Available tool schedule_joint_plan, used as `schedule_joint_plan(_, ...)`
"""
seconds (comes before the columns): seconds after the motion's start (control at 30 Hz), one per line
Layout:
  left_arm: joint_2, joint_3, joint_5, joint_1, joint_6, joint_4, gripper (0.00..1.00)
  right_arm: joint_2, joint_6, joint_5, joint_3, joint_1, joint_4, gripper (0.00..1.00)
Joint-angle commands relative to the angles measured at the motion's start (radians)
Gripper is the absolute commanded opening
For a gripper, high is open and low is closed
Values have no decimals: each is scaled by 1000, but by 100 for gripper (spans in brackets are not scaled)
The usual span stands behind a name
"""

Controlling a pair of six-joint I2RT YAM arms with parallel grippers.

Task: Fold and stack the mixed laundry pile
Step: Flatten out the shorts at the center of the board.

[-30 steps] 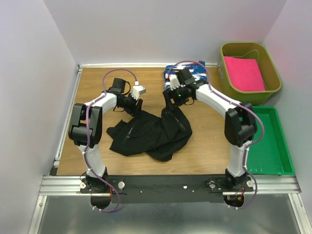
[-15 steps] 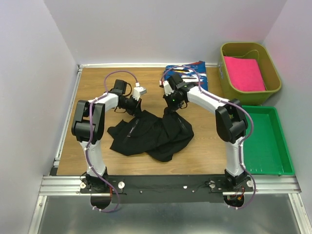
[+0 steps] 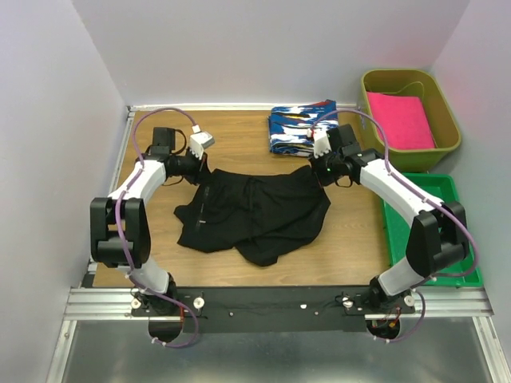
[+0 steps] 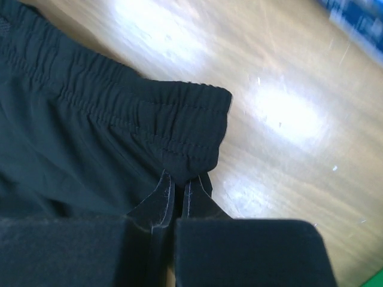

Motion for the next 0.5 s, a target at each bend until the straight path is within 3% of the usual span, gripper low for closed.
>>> schedule_joint_plan(0.0,-117,-44,-18,35,33,28,0,-44,-3,-55,-39,-82,76,1)
schedule_joint_plan(0.3,-416,178,-43,39,17,32,0,-159,-21,-110,277,-114,93,1)
schedule_joint_plan(0.47,-607,198,-104,38,-8,39,0,-297,-6,-135,334,-114,111,1)
